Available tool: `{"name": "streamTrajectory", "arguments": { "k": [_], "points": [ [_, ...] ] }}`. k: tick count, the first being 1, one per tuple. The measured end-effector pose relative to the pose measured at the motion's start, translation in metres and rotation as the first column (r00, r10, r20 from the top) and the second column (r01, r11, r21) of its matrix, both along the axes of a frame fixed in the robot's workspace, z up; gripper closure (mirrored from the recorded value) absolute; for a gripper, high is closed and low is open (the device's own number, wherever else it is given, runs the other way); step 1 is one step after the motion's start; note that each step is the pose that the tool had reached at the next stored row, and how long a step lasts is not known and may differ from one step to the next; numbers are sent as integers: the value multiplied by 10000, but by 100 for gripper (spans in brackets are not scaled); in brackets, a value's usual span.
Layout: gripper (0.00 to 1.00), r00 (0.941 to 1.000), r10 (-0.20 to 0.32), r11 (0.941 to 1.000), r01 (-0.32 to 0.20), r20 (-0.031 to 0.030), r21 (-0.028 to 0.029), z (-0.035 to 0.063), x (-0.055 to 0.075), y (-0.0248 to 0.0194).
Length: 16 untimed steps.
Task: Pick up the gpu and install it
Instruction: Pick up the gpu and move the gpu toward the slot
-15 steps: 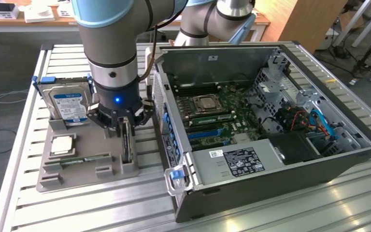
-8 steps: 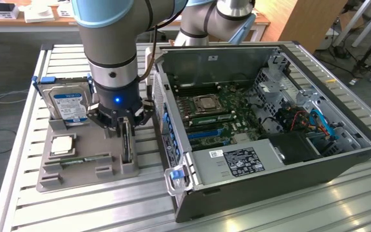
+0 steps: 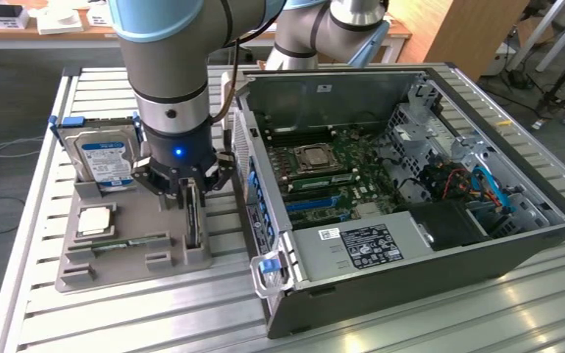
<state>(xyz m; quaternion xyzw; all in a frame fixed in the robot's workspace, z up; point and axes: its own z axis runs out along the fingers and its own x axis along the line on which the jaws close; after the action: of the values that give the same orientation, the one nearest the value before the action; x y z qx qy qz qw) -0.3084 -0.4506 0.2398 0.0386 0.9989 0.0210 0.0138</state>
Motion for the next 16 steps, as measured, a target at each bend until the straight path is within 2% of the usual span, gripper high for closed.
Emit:
{"name": "streamTrajectory", "arguments": {
  "k": [6,7,16],
  "points": [
    [62,10000,-1,10000,1,0,0,0,0,0],
    [69,10000,0,10000,0,0,0,0,0,0],
    [69,10000,0,10000,0,0,0,0,0,0]
  ]
}}
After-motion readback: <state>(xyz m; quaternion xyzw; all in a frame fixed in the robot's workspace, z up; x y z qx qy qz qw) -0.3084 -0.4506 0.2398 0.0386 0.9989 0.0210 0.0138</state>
